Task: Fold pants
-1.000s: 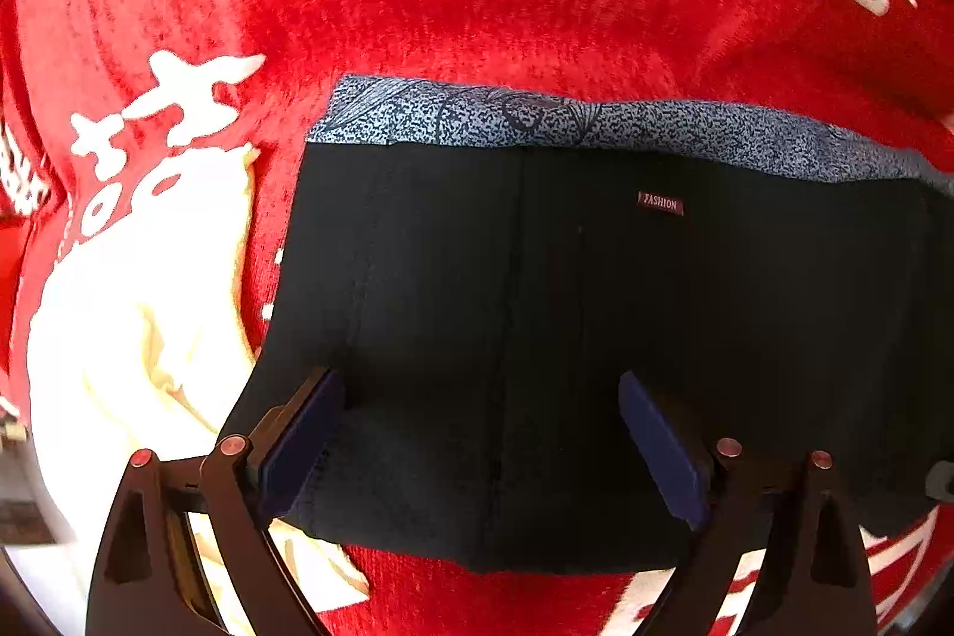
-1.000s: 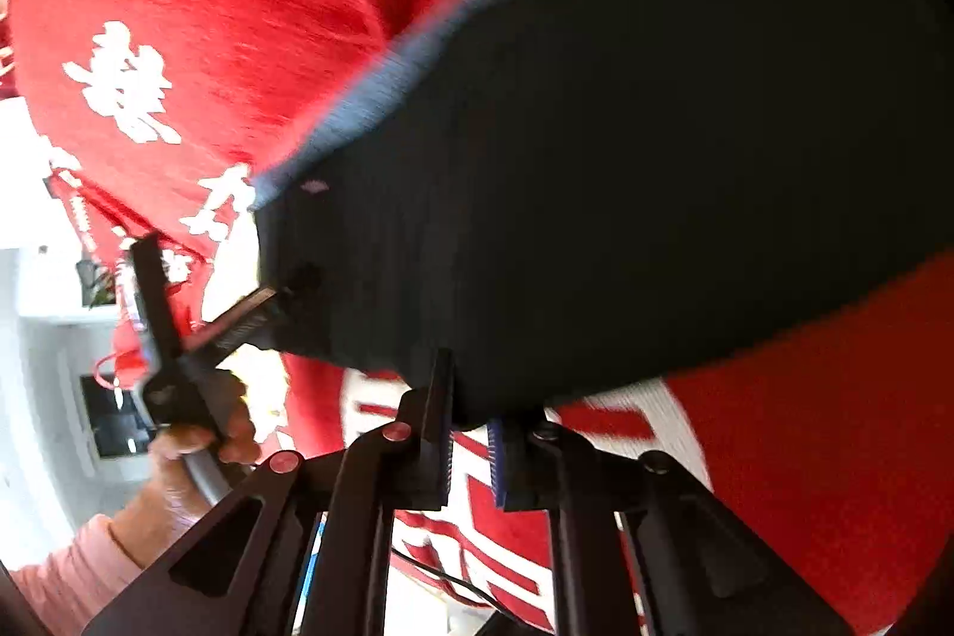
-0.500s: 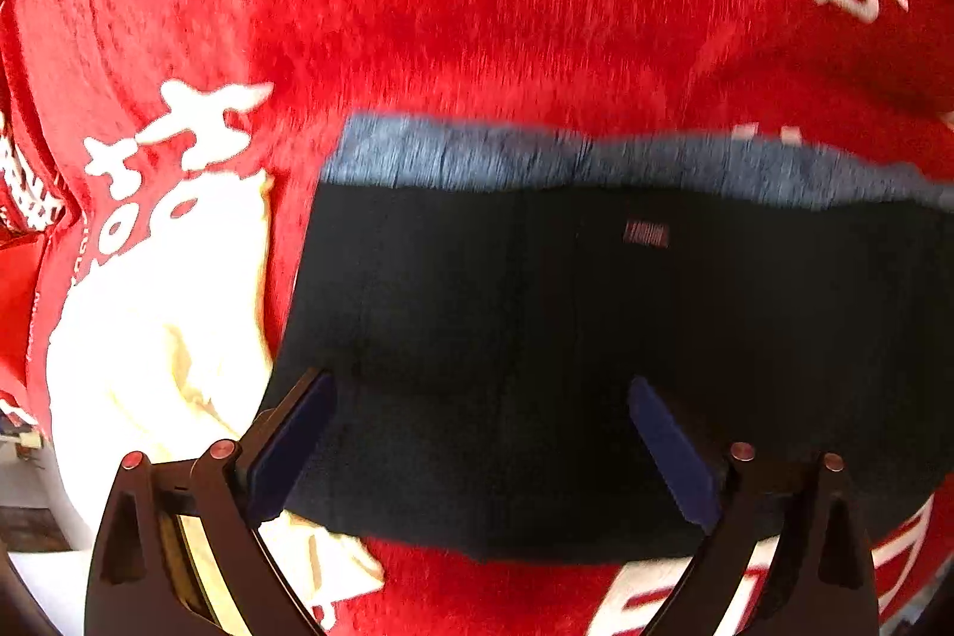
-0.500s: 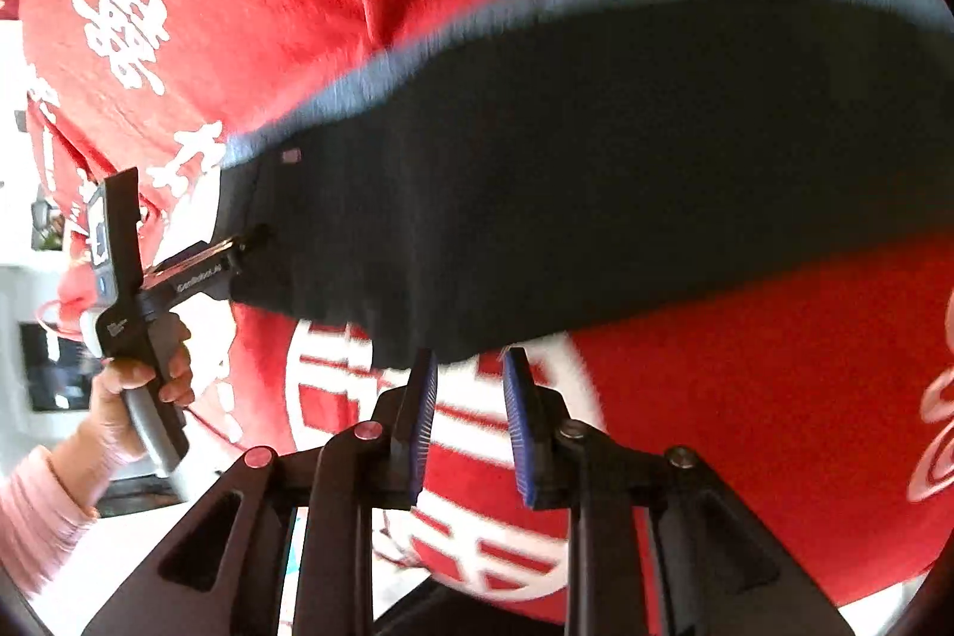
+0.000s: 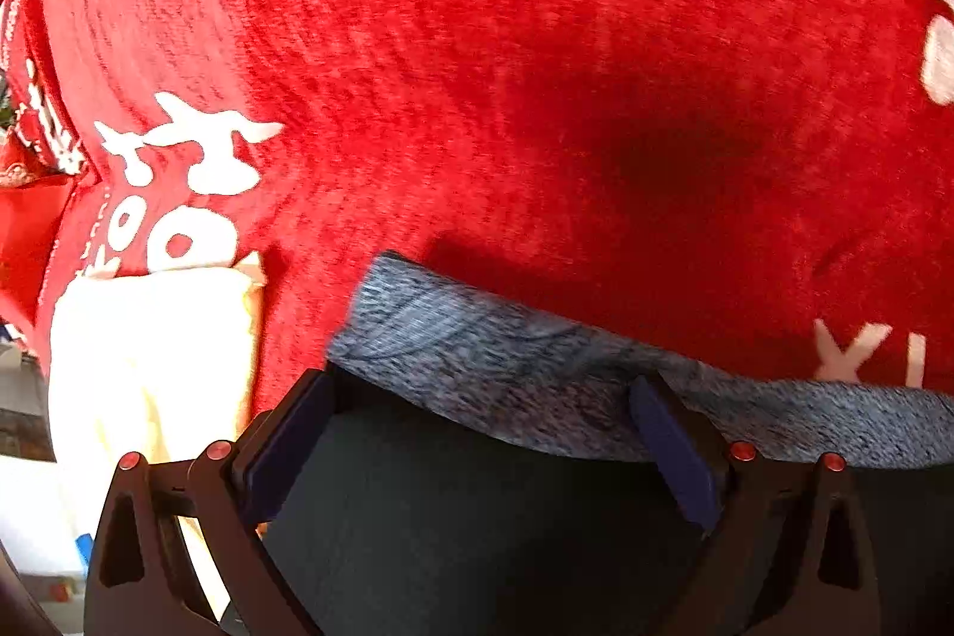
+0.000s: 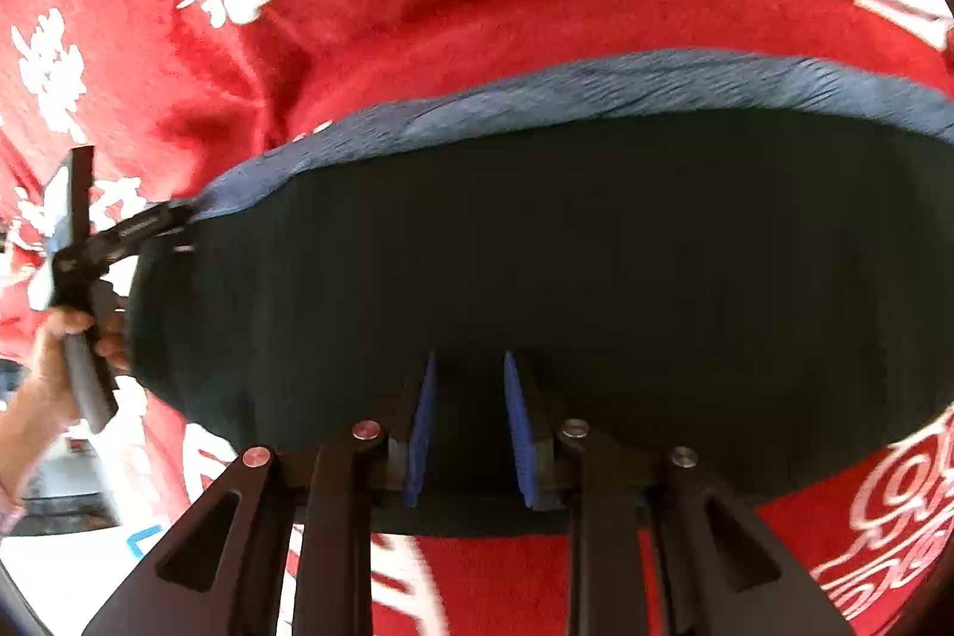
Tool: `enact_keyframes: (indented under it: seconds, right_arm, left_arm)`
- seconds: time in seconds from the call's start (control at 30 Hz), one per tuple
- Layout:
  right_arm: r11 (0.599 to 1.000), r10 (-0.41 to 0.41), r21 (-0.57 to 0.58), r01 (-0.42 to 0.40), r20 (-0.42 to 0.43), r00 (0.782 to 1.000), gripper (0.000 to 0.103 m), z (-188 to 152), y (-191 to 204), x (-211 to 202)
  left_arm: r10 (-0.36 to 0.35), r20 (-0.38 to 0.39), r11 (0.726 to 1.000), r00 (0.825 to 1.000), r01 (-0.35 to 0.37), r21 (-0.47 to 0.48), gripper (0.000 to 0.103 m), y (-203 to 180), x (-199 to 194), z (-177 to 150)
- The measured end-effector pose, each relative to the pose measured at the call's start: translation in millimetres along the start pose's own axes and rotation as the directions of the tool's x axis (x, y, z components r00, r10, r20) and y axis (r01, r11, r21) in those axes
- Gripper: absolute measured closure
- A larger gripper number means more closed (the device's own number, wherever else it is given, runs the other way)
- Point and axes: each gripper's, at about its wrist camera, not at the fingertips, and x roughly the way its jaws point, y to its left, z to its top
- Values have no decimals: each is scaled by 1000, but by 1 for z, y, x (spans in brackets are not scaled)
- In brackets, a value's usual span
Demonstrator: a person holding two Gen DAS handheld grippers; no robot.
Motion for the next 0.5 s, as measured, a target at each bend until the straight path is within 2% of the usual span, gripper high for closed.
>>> enact_keyframes:
  seconds: [0.03, 0.1, 0.13, 0.23, 0.27, 0.5]
  right_arm:
    - [1000, -26, 16, 26, 7, 1000, 77, 0, -7, -3]
    - [998, -23, 56, 23, 5, 1000, 77, -1, -16, -8]
    - [997, -32, 71, 31, 8, 999, 74, -2, -20, -11]
    - [995, -54, 82, 52, 20, 998, 57, -8, -27, -25]
    - [995, -57, 83, 54, 27, 998, 56, -12, -28, -31]
    - [991, -29, 132, 27, 12, 1000, 50, -44, -38, -55]
  left_arm:
    - [-7, -11, 1000, 1000, 7, -10, 3, 3, -2, 0]
    - [-14, -12, 1000, 1000, 14, -9, 3, 3, -14, -4]
    - [-15, -12, 1000, 1000, 15, 4, 3, 2, -22, -9]
    - [-43, -13, 995, 999, 44, 86, 3, -12, -53, -32]
    - [-53, -10, 992, 999, 53, 115, 3, -18, -60, -40]
    - [-138, -15, 951, 990, 136, 277, 3, -86, -125, -107]
